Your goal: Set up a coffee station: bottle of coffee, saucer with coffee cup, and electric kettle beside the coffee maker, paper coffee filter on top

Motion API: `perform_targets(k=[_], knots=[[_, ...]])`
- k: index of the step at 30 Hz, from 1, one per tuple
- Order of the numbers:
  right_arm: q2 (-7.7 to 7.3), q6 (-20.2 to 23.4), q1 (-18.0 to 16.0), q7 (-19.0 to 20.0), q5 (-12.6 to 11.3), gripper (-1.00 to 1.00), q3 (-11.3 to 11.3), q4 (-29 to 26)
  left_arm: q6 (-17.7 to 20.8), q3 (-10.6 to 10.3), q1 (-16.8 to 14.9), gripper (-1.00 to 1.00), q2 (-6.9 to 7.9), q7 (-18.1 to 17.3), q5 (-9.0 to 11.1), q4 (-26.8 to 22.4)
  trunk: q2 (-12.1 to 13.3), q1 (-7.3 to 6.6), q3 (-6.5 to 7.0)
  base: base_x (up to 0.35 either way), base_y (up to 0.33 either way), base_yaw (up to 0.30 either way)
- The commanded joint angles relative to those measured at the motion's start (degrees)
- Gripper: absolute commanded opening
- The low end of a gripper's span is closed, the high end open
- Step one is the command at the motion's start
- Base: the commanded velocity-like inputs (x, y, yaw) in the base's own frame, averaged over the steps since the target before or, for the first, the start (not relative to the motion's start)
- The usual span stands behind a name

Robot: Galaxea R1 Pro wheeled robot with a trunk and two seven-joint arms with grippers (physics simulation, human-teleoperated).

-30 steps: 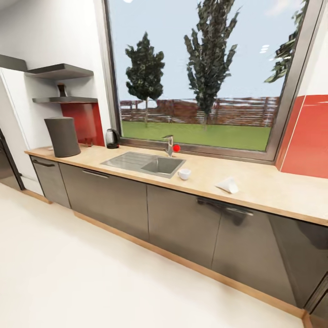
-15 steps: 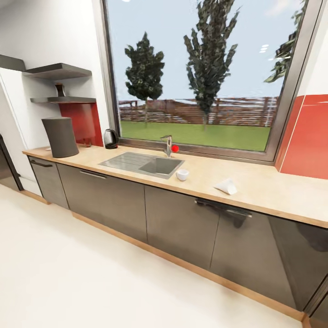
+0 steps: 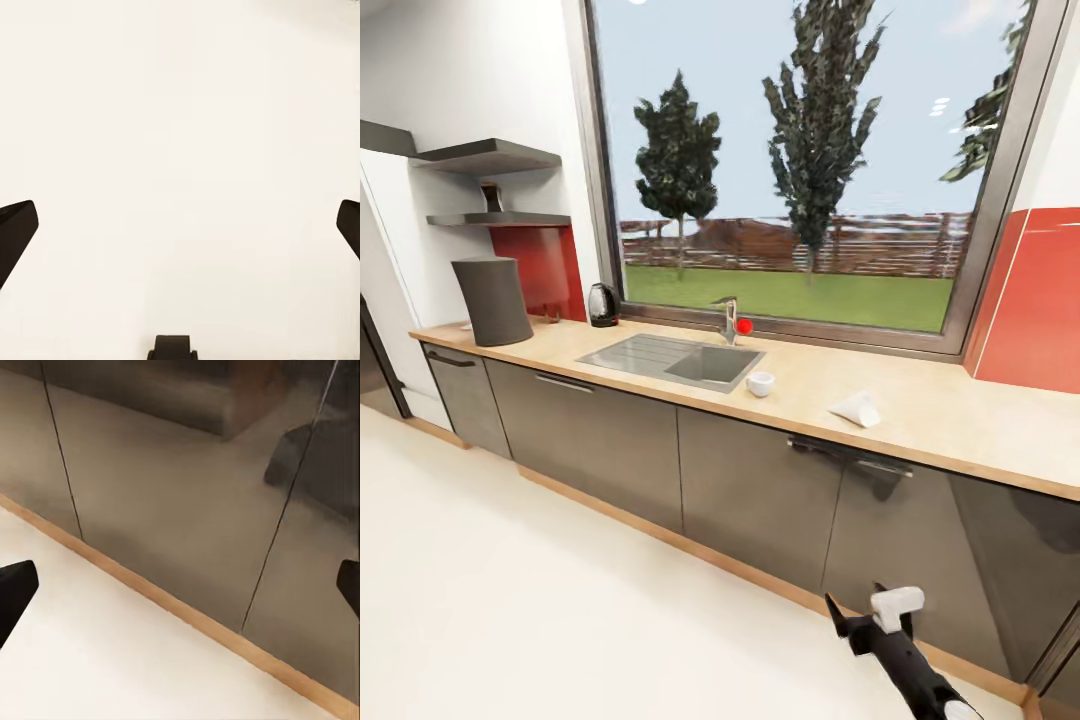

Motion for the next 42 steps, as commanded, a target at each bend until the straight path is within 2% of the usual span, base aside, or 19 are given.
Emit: perform_targets(k=[1,2,4,7,10,11,12,13,16,17,18,20,23,24,25,29,32,39,42], knots=[[-0.04,2.2,0.0,2.3,0.0,1.00,-0.1,-3.3,-0.2,0.0,0.0,1.00,0.02,0.0,0.0,0.1,0.0,0.00,-0.06,0.000,0.000,0.000],[-0.07,6.3,-0.1,6.2,0.1,1.00,-0.2,-8.6,-0.4,-0.1,0.0,1.00,0.01,0.0,0.0,0.6,0.0,0.00,-0.06,0.000,0.000,0.000],[-0.14,9.8,-0.6,9.5,0.0,1.00,-0.3,-12.9,-0.5,-0.1,0.0,1.00,0.01,0.0,0.0,1.3,0.0,0.00,-0.06,0.000,0.000,0.000],[-0.70,14.1,-3.3,13.1,-0.2,1.00,-0.5,-17.5,-0.7,-0.3,0.0,1.00,-0.02,0.0,0.0,2.2,0.0,0.00,-0.06,0.000,0.000,0.000],[-1.84,16.0,-6.5,14.6,-0.5,1.00,-0.6,-19.4,-0.8,-0.5,0.0,1.00,-0.12,-0.1,0.0,2.6,0.0,0.00,-0.06,0.000,0.000,0.000],[-3.29,16.9,-11.2,15.3,-0.5,1.00,-0.7,-20.2,-0.8,-0.6,0.0,1.00,-0.28,-0.1,0.0,2.8,0.0,0.00,-0.06,0.000,0.000,0.000],[-3.73,17.3,-12.5,15.4,-0.5,1.00,-0.9,-20.3,-0.8,-0.6,0.0,1.00,-0.29,-0.1,0.0,2.8,0.0,0.00,-0.06,0.000,0.000,0.000],[-4.95,18.8,-15.0,15.7,-0.5,1.00,-1.9,-20.2,-0.8,-0.6,0.0,1.00,-0.28,0.0,0.0,2.8,0.0,0.00,-0.06,0.000,0.000,0.000],[-7.32,23.1,-18.7,17.8,-0.6,1.00,-4.2,-19.6,-0.8,-0.6,0.0,1.00,-0.24,0.0,0.0,2.7,0.0,0.00,-0.06,0.000,0.000,0.000],[-8.93,26.1,-21.3,20.9,-0.6,1.00,-5.5,-19.0,-0.7,-0.6,0.0,1.00,-0.22,0.1,0.0,2.7,0.0,0.00,-0.06,0.000,0.000,0.000],[-9.63,27.3,-22.6,22.7,-0.5,1.00,-6.0,-18.7,-0.7,-0.6,0.0,1.00,-0.21,0.1,0.0,2.7,0.0,0.00,-0.06,0.000,0.000,0.000],[-12.75,30.2,-26.6,28.9,-0.3,1.00,-9.6,-16.5,-0.7,-0.2,0.0,1.00,-0.28,0.2,0.1,2.7,0.0,0.00,-0.06,0.000,0.000,0.000],[-14.96,31.3,-28.3,31.6,-0.1,1.00,-14.4,-14.4,-0.7,0.1,0.0,1.00,-0.36,0.2,0.2,2.7,0.0,0.00,-0.06,0.000,0.000,0.000],[-16.09,31.7,-28.9,32.7,-0.1,1.00,-17.2,-12.4,-0.7,0.5,0.0,1.00,-0.38,0.3,0.2,2.7,0.0,0.00,-0.06,0.000,0.000,0.000],[-17.06,31.8,-29.1,33.6,-0.1,1.00,-18.3,-11.5,-0.7,0.8,0.0,1.00,-0.40,0.3,0.2,2.6,0.0,0.00,-0.06,0.000,0.000,0.000],[-20.36,31.4,-29.4,38.5,0.1,1.00,-20.0,-10.1,-0.7,1.2,0.0,1.00,-0.43,0.3,0.6,2.6,0.0,0.00,-0.06,0.000,0.000,0.000],[-21.00,31.3,-29.5,39.2,0.2,1.00,-20.2,-9.7,-0.7,1.3,0.0,1.00,-0.44,0.3,2.0,2.6,0.0,0.00,-0.06,0.037,-0.005,0.000],[-21.36,31.2,-29.6,39.7,0.2,1.00,-20.3,-9.2,-0.7,1.3,0.0,1.00,-0.39,0.2,5.8,2.6,0.0,0.00,-0.06,0.131,-0.019,0.000],[-21.37,31.3,-29.6,40.1,0.2,1.00,-20.2,-9.2,-0.7,1.5,0.0,1.00,-0.40,0.2,6.0,2.6,0.0,0.00,-0.06,0.116,-0.001,0.000]])
